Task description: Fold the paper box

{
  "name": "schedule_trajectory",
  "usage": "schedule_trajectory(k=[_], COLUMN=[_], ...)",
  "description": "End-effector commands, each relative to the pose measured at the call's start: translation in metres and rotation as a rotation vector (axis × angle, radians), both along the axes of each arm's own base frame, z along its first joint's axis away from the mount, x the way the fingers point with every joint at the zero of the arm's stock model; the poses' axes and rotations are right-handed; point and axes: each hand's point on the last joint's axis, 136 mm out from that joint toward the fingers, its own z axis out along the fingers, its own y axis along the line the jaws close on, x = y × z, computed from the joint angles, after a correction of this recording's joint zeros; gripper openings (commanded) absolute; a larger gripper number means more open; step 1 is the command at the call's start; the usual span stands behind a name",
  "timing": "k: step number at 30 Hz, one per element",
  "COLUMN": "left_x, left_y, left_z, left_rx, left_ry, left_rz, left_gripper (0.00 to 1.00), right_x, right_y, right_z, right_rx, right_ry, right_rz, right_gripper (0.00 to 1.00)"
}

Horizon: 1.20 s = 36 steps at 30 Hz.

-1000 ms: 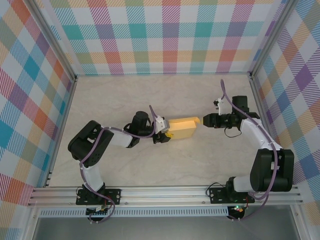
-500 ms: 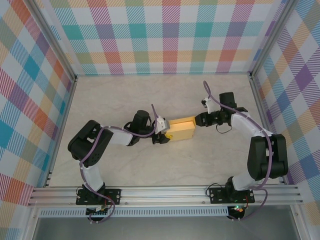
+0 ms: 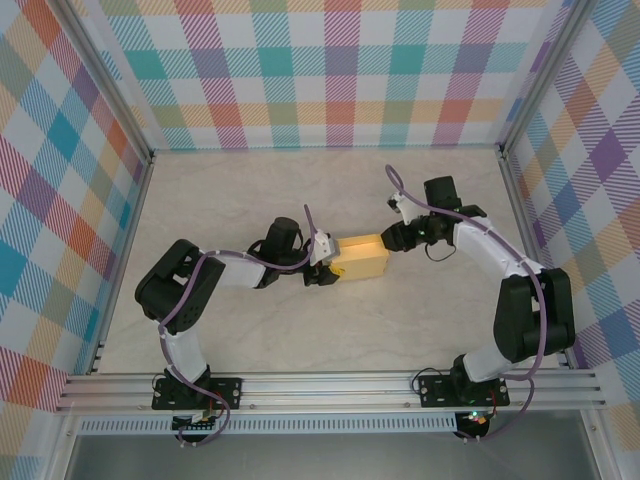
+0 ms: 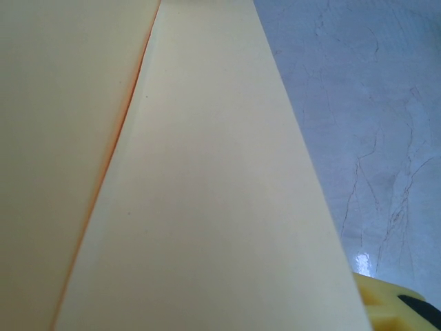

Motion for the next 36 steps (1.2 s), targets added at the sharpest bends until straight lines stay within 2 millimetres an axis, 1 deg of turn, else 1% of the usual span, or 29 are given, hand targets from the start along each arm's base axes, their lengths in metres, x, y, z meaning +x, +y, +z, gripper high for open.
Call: schedule_trajectory(k=[1,6,16,18,20,23,25,30,32,34,36], left_x=[0.007,0.009,0.016,0.017,0.019,0.022,0.025,0.025,0.026,0.027,0.026], left_y=[0.002,0.003,0.006,0.008,0.009,0.013,0.015,0.016,0.016,0.015,0.014], left_z=[0.007,0.006,0.003,0.003,0.004,0.008,0.010,0.017,0.014,0.012,0.011], left_rx=[0.006,0.014,0.038,0.039,0.035,0.018,0.021,0.018,0.024,0.021,0.013], left_ry=[-0.008,-0.009,-0.030,-0.030,-0.025,-0.026,-0.027,-0.039,-0.034,-0.023,-0.013], left_rz=[0.014,0.026,0.057,0.063,0.073,0.103,0.121,0.126,0.127,0.129,0.123], left_gripper=[0.48,0.48,0.51,0.53,0.59,0.63,0.64,0.62,0.58,0.52,0.50], right_x=[0.001,0.001,-0.007,-0.005,-0.005,-0.005,-0.005,-0.008,-0.009,-0.011,-0.011], right_y=[0.000,0.002,0.013,0.011,0.011,0.010,0.008,0.007,0.009,0.010,0.010], right_z=[0.003,0.009,0.004,0.002,0.002,0.000,0.000,0.005,0.008,0.010,0.011], right_rx=[-0.023,-0.021,-0.048,-0.062,-0.063,-0.074,-0.079,-0.065,-0.046,-0.033,-0.029], right_ry=[0.011,0.067,0.121,0.111,0.099,0.080,0.063,0.022,0.016,0.013,0.004], right_rz=[-0.006,-0.093,-0.176,-0.196,-0.209,-0.230,-0.252,-0.297,-0.319,-0.349,-0.377], right_gripper=[0.28,0.24,0.15,0.13,0.11,0.09,0.09,0.08,0.08,0.09,0.10])
